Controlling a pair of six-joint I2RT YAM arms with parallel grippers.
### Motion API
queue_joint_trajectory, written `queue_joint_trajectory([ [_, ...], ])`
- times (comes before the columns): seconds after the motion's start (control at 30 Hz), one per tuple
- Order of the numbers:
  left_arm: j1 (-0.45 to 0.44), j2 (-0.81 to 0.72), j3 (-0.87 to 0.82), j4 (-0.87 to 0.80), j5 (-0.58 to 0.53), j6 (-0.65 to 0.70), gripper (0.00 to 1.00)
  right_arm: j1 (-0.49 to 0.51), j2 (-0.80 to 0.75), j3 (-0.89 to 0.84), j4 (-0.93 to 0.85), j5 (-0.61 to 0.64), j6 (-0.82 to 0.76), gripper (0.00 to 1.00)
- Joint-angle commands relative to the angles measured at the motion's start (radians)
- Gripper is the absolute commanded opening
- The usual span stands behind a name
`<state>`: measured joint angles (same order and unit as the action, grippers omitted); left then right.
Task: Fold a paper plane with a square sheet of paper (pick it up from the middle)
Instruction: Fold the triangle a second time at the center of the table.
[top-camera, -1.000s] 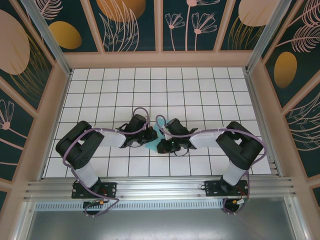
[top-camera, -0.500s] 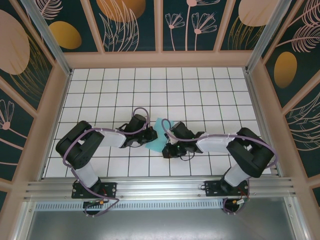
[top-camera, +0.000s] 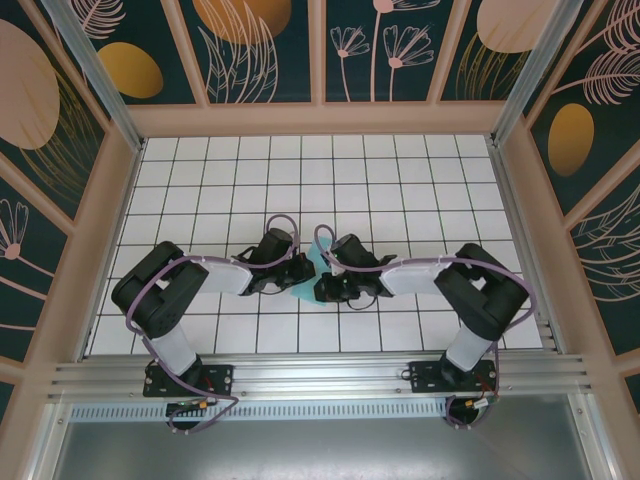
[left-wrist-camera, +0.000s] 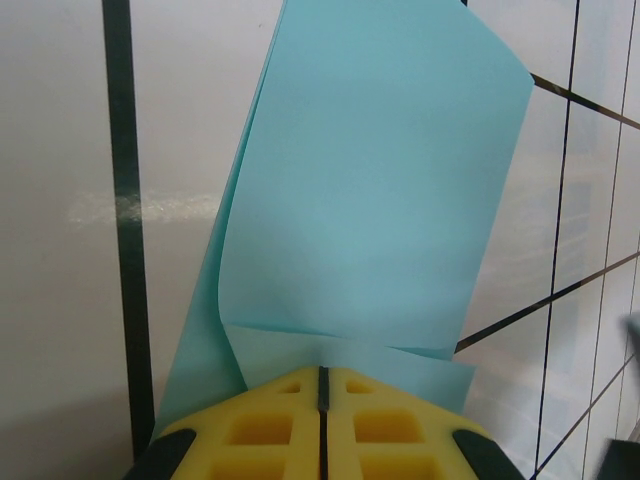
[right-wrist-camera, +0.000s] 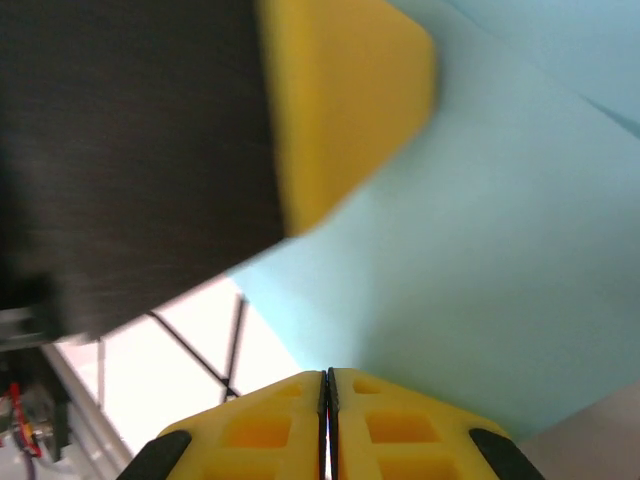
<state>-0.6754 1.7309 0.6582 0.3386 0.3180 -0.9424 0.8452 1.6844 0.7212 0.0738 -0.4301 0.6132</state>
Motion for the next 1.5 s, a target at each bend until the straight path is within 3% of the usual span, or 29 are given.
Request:
queue_joint_trajectory([
  [0.0,0.005,0.039,0.0,-0.074,-0.032,0.023,0.08,0.001,0.024,-0.028,-0.035,0.017,0.003,0.13],
  [0.17,0.006,0.005,0.015,-0.092,-0.043,0.036,0.1,0.0,0.02,-0.072,-0.09,0.034,-0.031,0.12],
  [0.4,0.007,-0.093,0.026,-0.131,-0.137,0.034,0.12,-0.005,-0.011,-0.109,-0.029,-0.033,-0.045,0.11],
  [0.63,0.008,-0.188,-0.01,-0.046,-0.049,-0.012,0.09,-0.009,-0.012,-0.099,-0.022,-0.056,-0.096,0.1],
  [0.93,0.003,-0.115,-0.027,-0.002,0.087,-0.028,0.04,-0.021,-0.005,-0.074,-0.028,-0.055,-0.116,0.1],
  [1.27,-0.004,-0.009,0.004,0.034,0.08,0.007,0.06,-0.025,-0.005,-0.085,-0.027,-0.061,-0.115,0.1],
  [1.47,-0.004,0.041,0.012,0.013,0.004,0.038,0.06,-0.026,0.005,-0.089,-0.022,-0.077,-0.109,0.1],
])
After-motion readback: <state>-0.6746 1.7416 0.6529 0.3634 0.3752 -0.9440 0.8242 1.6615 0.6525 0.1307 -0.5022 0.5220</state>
